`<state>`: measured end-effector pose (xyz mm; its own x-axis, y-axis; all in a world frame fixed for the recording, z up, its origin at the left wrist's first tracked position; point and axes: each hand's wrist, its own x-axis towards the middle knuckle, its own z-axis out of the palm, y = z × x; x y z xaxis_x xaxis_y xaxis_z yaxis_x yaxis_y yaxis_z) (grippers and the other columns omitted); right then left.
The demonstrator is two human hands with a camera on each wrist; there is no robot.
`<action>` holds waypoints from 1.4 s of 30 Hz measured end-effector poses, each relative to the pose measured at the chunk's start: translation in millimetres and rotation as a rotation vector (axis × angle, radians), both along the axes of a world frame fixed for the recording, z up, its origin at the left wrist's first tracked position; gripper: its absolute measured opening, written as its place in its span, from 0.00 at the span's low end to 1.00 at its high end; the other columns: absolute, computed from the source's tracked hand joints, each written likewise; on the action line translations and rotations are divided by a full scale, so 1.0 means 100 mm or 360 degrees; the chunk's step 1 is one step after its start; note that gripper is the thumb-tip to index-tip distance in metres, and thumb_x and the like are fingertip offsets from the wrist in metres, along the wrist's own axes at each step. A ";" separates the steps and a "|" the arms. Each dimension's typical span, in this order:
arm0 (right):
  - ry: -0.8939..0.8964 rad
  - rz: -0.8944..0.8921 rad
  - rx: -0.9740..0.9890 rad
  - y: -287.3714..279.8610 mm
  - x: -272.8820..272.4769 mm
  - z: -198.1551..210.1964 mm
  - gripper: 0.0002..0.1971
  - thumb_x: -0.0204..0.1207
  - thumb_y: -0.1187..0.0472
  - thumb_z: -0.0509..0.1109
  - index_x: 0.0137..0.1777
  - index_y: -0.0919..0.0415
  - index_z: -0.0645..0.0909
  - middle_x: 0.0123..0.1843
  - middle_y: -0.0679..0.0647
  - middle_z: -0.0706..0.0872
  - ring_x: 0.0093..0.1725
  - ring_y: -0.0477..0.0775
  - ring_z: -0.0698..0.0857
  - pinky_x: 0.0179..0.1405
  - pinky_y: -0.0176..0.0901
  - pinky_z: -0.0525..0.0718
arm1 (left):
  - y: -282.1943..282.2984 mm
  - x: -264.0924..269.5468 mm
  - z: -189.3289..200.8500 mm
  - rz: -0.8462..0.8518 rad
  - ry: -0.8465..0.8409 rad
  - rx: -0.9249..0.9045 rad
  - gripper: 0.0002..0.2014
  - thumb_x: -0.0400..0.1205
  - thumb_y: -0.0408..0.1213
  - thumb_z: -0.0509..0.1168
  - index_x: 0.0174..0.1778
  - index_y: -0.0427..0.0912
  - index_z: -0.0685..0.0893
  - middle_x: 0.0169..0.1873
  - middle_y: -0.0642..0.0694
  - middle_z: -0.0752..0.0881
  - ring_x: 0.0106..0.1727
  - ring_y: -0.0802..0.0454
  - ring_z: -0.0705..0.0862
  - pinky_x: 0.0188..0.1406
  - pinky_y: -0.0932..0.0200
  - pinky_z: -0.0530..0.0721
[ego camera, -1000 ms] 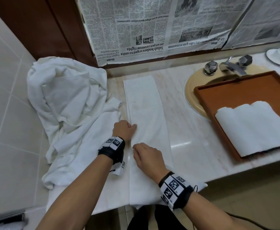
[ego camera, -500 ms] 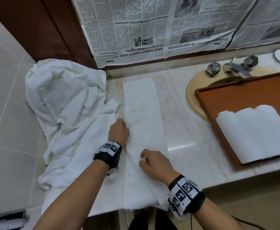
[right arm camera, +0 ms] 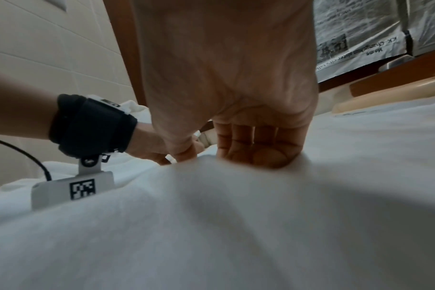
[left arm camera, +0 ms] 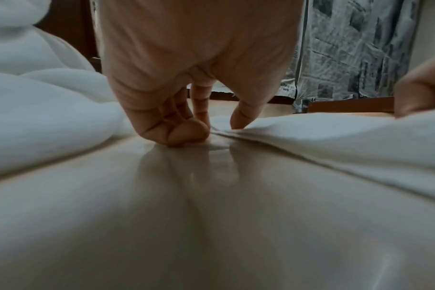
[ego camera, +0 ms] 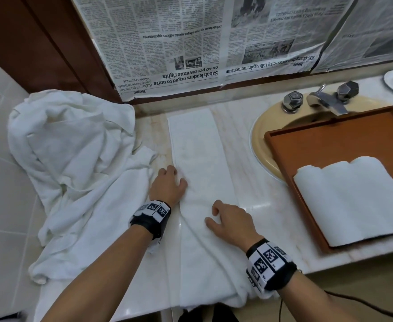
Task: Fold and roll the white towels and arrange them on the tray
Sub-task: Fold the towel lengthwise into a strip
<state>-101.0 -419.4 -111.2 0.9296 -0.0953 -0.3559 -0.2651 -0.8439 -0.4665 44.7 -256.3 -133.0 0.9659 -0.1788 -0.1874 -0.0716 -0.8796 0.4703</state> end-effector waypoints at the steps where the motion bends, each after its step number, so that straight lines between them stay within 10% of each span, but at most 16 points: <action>1: -0.0004 -0.0022 -0.0005 -0.07 0.05 -0.01 0.15 0.80 0.39 0.64 0.51 0.49 0.71 0.37 0.43 0.78 0.39 0.51 0.80 0.35 0.45 0.73 | -0.04 0.04 0.00 0.0019 0.0007 0.0019 0.16 0.82 0.46 0.63 0.62 0.41 0.75 0.55 0.42 0.79 0.53 0.41 0.81 0.46 0.53 0.73; 10: 0.0035 -0.0147 0.0260 -0.37 0.42 0.05 0.18 0.77 0.40 0.70 0.51 0.55 0.76 0.41 0.47 0.82 0.43 0.51 0.82 0.42 0.45 0.80 | -0.39 0.30 0.11 0.0145 -0.0005 -0.0130 0.17 0.82 0.34 0.60 0.68 0.42 0.75 0.62 0.37 0.74 0.51 0.36 0.82 0.45 0.52 0.75; 18: 0.0232 -0.0007 0.0198 -0.54 -0.31 0.15 0.09 0.79 0.50 0.67 0.52 0.53 0.78 0.44 0.44 0.81 0.46 0.51 0.81 0.43 0.46 0.80 | -0.28 -0.37 0.13 0.0269 0.0405 -0.0058 0.13 0.79 0.51 0.67 0.46 0.44 0.80 0.44 0.47 0.84 0.46 0.46 0.84 0.50 0.50 0.84; 22: 0.0169 0.0025 0.0198 -0.45 -0.46 0.18 0.06 0.80 0.51 0.66 0.48 0.53 0.77 0.43 0.44 0.81 0.43 0.50 0.80 0.41 0.45 0.78 | -0.29 -0.55 0.11 0.0227 0.0569 0.0131 0.18 0.76 0.53 0.68 0.50 0.41 0.81 0.48 0.44 0.85 0.48 0.42 0.85 0.42 0.54 0.80; 27: 0.0218 0.0097 -0.0146 -0.47 -0.73 0.21 0.07 0.82 0.51 0.60 0.48 0.53 0.73 0.44 0.47 0.78 0.42 0.50 0.78 0.39 0.43 0.77 | -0.21 -0.69 0.13 0.0408 0.0557 -0.0355 0.09 0.78 0.36 0.70 0.52 0.40 0.80 0.39 0.48 0.84 0.36 0.51 0.86 0.37 0.62 0.82; 34: -0.0009 0.0016 0.0271 -0.38 -1.01 0.54 0.11 0.85 0.46 0.61 0.46 0.51 0.69 0.35 0.49 0.78 0.33 0.49 0.76 0.32 0.43 0.73 | -0.05 -0.78 0.06 0.0424 0.0537 -0.0620 0.06 0.78 0.37 0.71 0.46 0.48 0.80 0.43 0.44 0.87 0.48 0.43 0.88 0.44 0.53 0.85; 42: 0.0041 0.0262 0.0115 0.54 -1.35 0.56 0.09 0.83 0.53 0.63 0.57 0.56 0.71 0.49 0.53 0.80 0.49 0.56 0.82 0.45 0.50 0.81 | 0.08 -0.83 0.07 0.0376 0.0477 -0.0696 0.09 0.78 0.38 0.74 0.48 0.47 0.80 0.38 0.48 0.84 0.47 0.41 0.87 0.53 0.45 0.88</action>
